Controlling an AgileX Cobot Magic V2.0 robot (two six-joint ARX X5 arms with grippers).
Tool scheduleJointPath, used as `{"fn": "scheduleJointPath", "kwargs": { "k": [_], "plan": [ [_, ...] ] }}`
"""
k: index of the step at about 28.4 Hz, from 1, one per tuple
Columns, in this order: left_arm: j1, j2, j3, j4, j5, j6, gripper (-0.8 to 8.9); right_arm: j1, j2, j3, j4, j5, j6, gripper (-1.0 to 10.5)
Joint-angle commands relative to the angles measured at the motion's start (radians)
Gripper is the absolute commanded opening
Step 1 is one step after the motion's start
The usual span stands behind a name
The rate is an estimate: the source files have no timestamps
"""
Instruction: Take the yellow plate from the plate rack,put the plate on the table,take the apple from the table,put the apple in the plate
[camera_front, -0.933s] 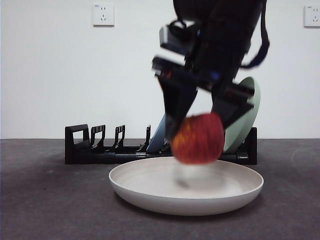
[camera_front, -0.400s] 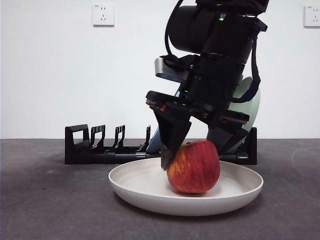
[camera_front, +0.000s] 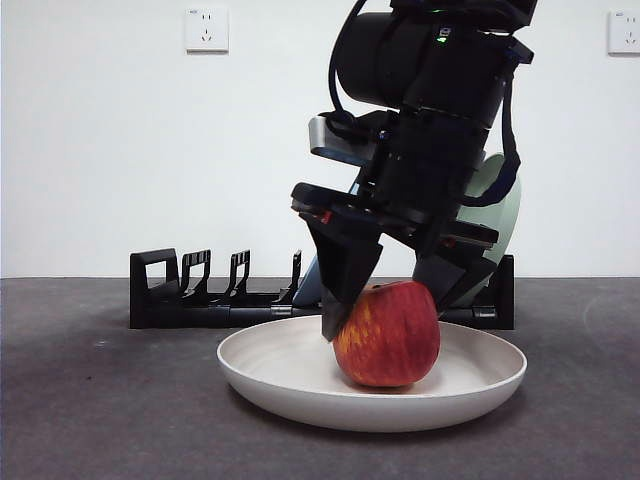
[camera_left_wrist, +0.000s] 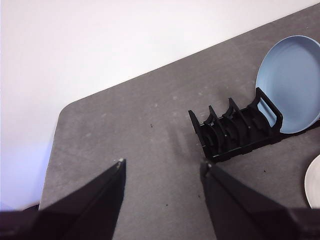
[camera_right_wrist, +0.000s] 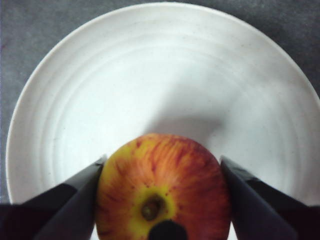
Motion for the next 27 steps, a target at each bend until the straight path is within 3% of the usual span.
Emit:
{"fn": "scheduleJointPath", "kwargs": {
  "k": [1,11,17,22,25,27],
  "plan": [
    [0.0,-0.004,0.003,0.008,-0.001,0.011,2.51,0.002,0.027,-0.009,-0.002,0.003,0.006,5.7],
    [0.0,-0.002,0.003,0.01,0.013,0.011,2.51,0.002,-0.042,-0.004,-0.008,0.003,0.006,5.7],
    [0.0,0.016,0.003,0.029,0.127,0.015,2.51,0.002,-0.144,-0.001,-0.006,0.004,0.006,5.6],
    [0.0,0.054,0.003,0.077,0.243,0.077,2.51,0.002,-0.265,-0.001,0.002,0.003,-0.015,5.5],
    [0.0,0.085,0.003,0.124,0.322,0.136,2.5,0.002,-0.349,-0.001,0.002,0.003,-0.029,3.8],
    [0.001,0.106,0.003,0.162,0.367,0.178,2.3,0.001,-0.408,-0.001,0.002,0.004,-0.029,1.9]
  ]
}}
